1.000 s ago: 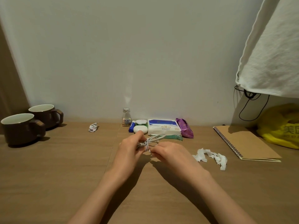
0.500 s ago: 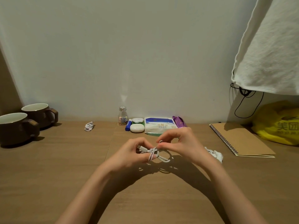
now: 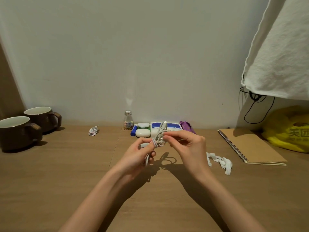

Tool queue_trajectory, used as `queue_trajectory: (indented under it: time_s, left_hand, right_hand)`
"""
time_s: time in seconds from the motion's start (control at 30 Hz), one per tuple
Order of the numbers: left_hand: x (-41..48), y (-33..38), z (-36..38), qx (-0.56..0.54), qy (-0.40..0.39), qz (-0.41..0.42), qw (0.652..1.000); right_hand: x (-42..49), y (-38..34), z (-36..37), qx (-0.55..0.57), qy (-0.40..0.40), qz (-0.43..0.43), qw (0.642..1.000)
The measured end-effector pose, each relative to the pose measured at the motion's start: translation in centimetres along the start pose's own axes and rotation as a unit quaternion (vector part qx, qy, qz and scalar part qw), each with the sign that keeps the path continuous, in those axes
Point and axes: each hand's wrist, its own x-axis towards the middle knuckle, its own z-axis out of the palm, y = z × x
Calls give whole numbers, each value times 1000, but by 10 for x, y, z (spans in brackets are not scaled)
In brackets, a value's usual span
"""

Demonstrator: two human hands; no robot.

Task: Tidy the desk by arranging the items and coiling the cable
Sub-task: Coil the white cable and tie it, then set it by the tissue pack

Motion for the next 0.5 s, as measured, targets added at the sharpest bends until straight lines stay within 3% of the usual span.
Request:
queue_trajectory:
  time_s: [0.13,0.3,0.5]
  left_hand:
    - [3,4,-2,-79,55,31,995]
    - [8,9,-7,-181,84,45,979]
    - [-2,18,-11,-317,-30,-5,948]
  right_hand:
    - [7,5,-7,-48,-10,-1,999]
    - [6,14,-9,-176,-106,-50,977]
    - [4,16,-9,-218,-148,22,964]
